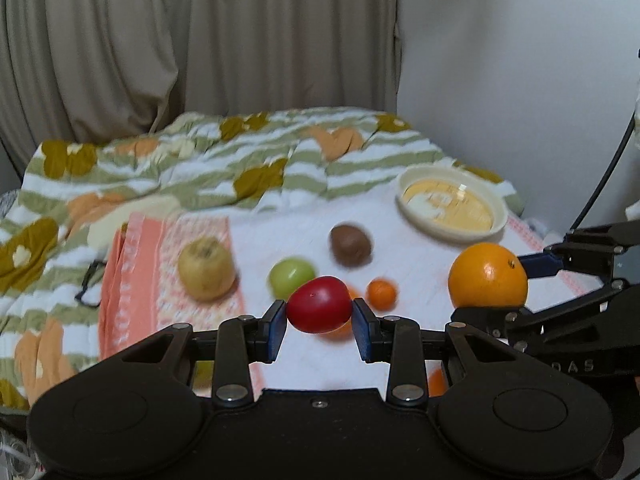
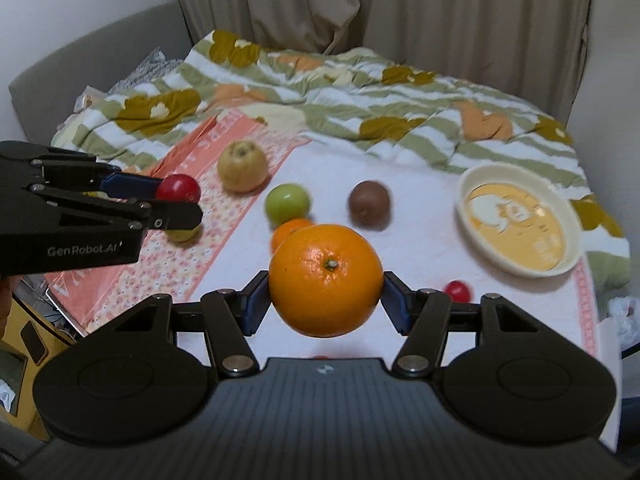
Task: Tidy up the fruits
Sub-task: 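Carry the tomato in the left tool and orange in the right tool to the bowl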
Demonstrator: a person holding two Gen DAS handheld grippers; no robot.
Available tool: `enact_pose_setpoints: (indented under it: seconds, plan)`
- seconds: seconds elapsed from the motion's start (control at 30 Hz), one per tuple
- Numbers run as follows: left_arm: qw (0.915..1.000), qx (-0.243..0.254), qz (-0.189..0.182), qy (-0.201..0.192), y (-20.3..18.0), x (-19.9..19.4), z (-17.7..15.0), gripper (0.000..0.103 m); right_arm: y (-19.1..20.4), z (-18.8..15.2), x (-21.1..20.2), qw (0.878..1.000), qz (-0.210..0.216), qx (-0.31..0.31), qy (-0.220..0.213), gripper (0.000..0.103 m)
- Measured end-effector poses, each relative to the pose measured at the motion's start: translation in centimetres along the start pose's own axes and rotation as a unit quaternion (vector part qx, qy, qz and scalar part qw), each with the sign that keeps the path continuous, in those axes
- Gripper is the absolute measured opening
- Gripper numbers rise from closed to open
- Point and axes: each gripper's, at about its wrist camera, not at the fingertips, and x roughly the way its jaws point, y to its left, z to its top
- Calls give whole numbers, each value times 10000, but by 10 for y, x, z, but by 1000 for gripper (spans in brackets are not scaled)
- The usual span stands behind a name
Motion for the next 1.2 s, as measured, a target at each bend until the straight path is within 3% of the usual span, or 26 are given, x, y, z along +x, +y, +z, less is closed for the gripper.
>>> enact_pose_setpoints:
  seconds: [0.3, 0.6, 0.87, 1.2]
  plan:
    - [9993, -38, 246, -272, -85, 21, 52, 39, -96, 14, -36, 9998, 77, -51, -195, 75]
    - [9990, -112, 354, -263, -145, 75, 98, 39, -197, 37, -23, 9997, -35, -139, -208, 75]
    - [9995, 33, 315, 53, -161, 143, 125, 39, -258, 55, 21, 9999, -109, 3, -90, 75]
    - [9984, 295, 72, 469, -155, 235, 144, 39, -295, 73, 87, 9992, -232, 285, 178, 75]
